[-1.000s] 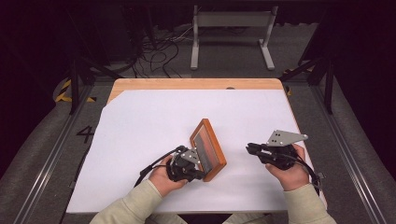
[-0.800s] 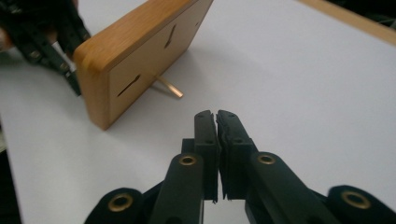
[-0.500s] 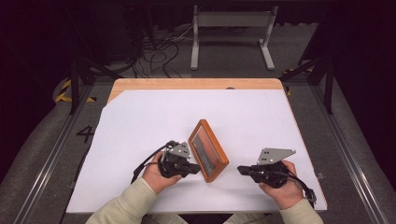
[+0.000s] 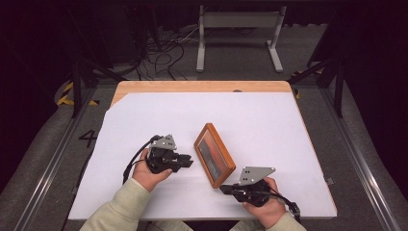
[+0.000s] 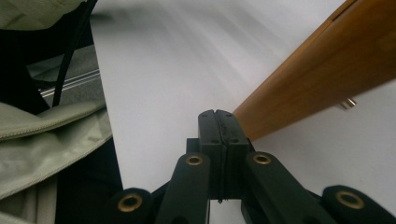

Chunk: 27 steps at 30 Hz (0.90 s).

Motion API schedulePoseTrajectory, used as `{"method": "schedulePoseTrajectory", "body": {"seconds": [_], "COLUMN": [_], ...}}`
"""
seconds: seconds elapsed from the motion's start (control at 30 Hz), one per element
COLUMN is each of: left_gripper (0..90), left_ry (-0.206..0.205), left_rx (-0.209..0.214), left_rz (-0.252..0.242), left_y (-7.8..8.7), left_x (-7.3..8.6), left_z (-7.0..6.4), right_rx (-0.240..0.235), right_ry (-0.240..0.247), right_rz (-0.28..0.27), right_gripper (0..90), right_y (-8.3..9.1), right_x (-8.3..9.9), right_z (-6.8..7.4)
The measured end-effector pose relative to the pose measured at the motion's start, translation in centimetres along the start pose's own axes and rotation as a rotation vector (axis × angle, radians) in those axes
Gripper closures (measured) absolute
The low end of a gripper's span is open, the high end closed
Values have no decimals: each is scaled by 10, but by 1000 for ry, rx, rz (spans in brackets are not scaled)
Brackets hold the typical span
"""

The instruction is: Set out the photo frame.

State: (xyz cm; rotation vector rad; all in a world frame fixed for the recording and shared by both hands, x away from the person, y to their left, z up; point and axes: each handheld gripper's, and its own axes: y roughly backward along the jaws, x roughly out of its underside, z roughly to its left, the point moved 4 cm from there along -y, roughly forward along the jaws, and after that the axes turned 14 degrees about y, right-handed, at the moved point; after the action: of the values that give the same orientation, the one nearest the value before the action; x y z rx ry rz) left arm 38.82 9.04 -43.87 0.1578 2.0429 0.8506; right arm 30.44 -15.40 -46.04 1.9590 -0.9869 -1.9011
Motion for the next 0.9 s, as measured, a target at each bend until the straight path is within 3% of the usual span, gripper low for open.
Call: {"method": "schedulePoseTrajectory", "body": {"seconds": [0.2, 0.53, 0.6, 0.67, 0.9], "left_gripper": [708, 698, 698, 698, 698], "left_ry": [39, 45, 44, 41, 39], "left_rx": [-23, -27, -26, -27, -26], "left_rz": [-28, -37, -38, -37, -35], "left_y": [9, 12, 12, 12, 13], "left_x": [1, 2, 2, 2, 2], "left_z": [11, 15, 15, 16, 16], "right_rx": [17, 28, 49, 38, 49], "right_ry": [-1, -5, -20, -39, -38], "right_rz": [-6, 29, 39, 26, 36], "right_gripper": [900, 900, 900, 900, 900], "right_y": [-14, -32, -31, -30, -27], "right_x": [2, 4, 5, 6, 8], "right_z": [3, 6, 4, 2, -2]}}
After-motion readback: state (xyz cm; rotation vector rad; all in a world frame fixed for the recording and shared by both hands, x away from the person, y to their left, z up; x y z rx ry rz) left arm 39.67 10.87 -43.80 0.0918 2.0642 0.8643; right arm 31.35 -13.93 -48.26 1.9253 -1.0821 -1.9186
